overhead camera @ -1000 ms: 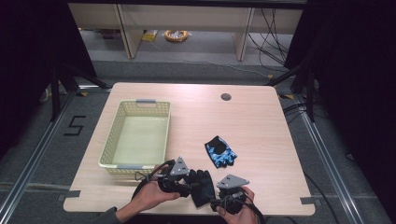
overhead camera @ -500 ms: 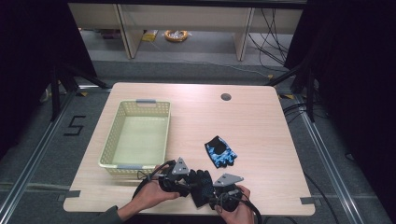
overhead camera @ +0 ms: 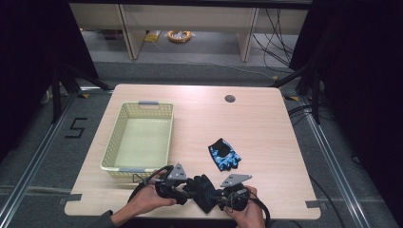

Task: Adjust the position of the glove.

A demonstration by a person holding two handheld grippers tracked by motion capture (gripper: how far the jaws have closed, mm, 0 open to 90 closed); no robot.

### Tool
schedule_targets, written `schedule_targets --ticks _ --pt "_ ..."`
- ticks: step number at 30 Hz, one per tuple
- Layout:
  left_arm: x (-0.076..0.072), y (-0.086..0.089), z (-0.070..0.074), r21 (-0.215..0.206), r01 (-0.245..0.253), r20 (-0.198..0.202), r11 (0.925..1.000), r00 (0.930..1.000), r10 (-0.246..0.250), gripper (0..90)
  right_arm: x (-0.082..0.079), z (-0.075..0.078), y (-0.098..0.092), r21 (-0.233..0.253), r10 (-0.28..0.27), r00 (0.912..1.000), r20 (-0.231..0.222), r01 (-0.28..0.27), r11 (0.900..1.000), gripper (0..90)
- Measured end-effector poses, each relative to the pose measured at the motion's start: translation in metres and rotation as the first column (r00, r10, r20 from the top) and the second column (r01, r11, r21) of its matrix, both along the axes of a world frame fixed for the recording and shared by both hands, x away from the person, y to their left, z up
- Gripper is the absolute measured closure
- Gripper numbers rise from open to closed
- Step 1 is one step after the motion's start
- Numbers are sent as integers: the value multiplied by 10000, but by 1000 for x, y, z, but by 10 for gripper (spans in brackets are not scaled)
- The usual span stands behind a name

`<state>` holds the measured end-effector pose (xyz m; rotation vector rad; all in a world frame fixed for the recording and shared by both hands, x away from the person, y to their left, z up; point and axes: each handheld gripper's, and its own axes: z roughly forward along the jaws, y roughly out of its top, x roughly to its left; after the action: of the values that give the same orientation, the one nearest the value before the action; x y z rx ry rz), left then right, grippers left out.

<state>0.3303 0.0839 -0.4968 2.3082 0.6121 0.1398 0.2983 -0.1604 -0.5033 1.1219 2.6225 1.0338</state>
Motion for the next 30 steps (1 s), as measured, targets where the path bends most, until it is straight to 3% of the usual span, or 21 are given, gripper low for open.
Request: schedule_targets --ticks 2,5,6,7,9,10,11,12,14,17,20,22,23,27,30 --pt "-2 4 -2 16 157 -28 9999 9999 -157 389 1 -1 0 -89 124 9997 226 -122 9999 671" --pt "-4 5 -7 540 511 -68 9972 9987 -508 389 0 1 1 -30 4 9999 -168 -4 10000 702" --pt "-3 5 -8 612 575 -127 9965 9983 -569 397 0 2 1 -157 137 9999 -83 -138 9998 709" --pt "-5 4 -11 391 533 -113 9978 9985 -529 416 0 2 1 -147 125 9999 -85 -126 9998 714" --pt "-6 5 -9 891 939 277 9916 9949 -967 489 1 -1 1 -46 89 9999 132 -89 10000 723" --pt "-8 4 -10 880 800 371 9929 9958 -836 530 0 -1 1 -26 84 9999 90 -84 10000 725" --pt "-9 4 -10 683 643 392 9956 9970 -671 568 0 0 1 -65 71 10000 43 -70 10000 730" --pt "-10 4 -10 776 718 505 9944 9958 -759 604 -1 1 1 -70 3 10000 -96 -3 10000 732" --pt "-13 3 -10 682 554 667 9961 9960 -599 706 1 1 0 -104 200 9996 185 -198 9998 750" --pt "-15 4 -11 676 415 776 9968 9959 -468 827 1 1 -2 260 -109 9998 168 105 9996 835" --pt "-19 4 -8 683 509 1060 9964 9927 -580 849 3 2 -5 569 -21 9999 143 13 9984 853" --pt "-20 4 -5 475 441 965 9979 9941 -485 851 5 4 -6 497 39 9999 131 -45 9988 860" --pt "-21 6 -2 170 329 850 9993 9958 -342 853 7 8 -7 586 152 9995 284 -169 9981 864" --pt "-23 9 4 -175 322 717 9993 9969 -309 855 11 16 -12 836 147 9995 290 -171 9964 865" --pt "-25 6 7 -391 242 533 9989 9983 -221 856 18 24 -15 652 389 9976 580 -427 9970 867"
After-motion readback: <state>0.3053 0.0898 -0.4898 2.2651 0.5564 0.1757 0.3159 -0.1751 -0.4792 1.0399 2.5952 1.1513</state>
